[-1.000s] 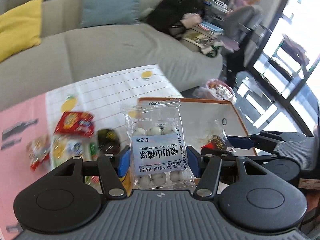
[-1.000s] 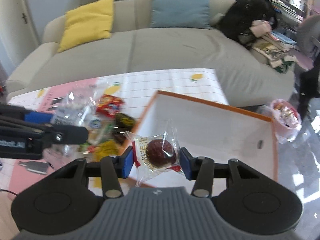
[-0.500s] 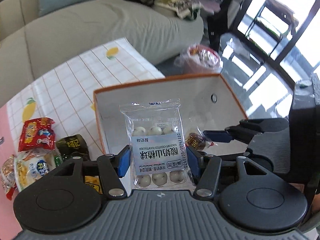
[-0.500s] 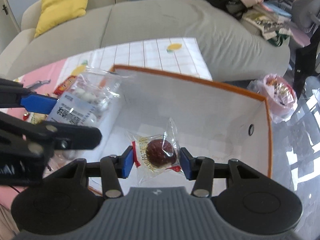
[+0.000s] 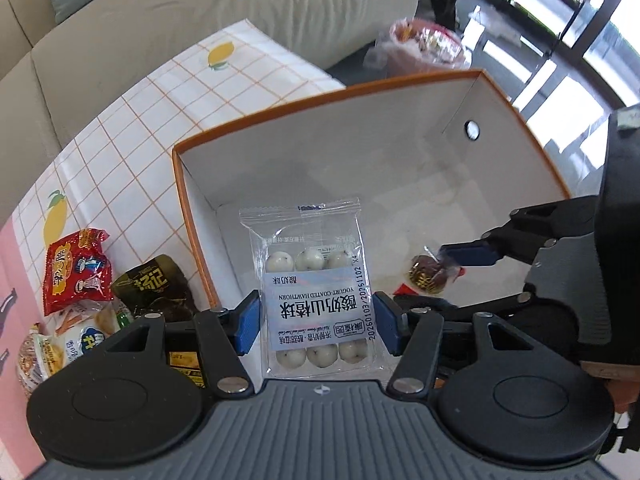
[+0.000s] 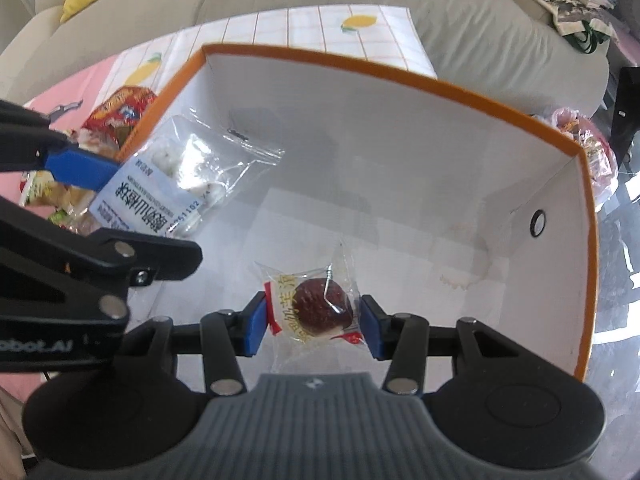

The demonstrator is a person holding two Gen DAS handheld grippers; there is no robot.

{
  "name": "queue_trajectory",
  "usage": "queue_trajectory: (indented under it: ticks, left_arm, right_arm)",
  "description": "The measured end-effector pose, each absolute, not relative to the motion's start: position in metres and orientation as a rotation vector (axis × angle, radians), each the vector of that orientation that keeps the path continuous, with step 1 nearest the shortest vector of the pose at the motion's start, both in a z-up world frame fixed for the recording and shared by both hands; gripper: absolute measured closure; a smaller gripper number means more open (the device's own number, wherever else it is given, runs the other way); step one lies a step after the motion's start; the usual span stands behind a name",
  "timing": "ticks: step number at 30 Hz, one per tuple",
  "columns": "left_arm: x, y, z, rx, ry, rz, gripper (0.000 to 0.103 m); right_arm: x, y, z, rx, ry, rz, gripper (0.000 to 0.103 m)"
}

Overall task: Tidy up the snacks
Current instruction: 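Open the left tool to drop the bag into the box while the right tool releases the candy, then withdraw both tools from the box back toward the snack pile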

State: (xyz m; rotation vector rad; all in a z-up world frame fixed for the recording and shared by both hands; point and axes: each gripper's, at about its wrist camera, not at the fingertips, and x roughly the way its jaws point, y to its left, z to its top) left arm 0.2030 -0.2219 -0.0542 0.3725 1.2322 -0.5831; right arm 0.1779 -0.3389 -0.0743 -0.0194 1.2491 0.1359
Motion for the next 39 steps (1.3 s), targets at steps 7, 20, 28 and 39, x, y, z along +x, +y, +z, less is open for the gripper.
queue_trajectory:
  ticks: [7, 20, 28, 39]
  left_arm:
    - [0.205, -0.222, -0.06, 0.397, 1.263, -0.564, 0.035]
    - [0.201, -0.217, -0.055, 0.401, 1.263, -0.533, 0.027]
    - [0.193, -0.21, -0.034, 0.379, 1.204, -0.536, 0.026]
    - [0.166, -0.183, 0.008, 0.321, 1.1, -0.538, 0.026]
  right_arm:
    - [0.181, -0.336, -0.082, -0.013, 1.286, 0.145, 0.055]
    - [0.176, -0.331, -0.082, -0.016, 1.301, 0.14, 0.051]
    - [0.171, -0.33, -0.066, -0.046, 1.263, 0.109, 0.042]
    - [0.145, -0.322, -0.03, -0.028, 1.131, 0.035, 0.03]
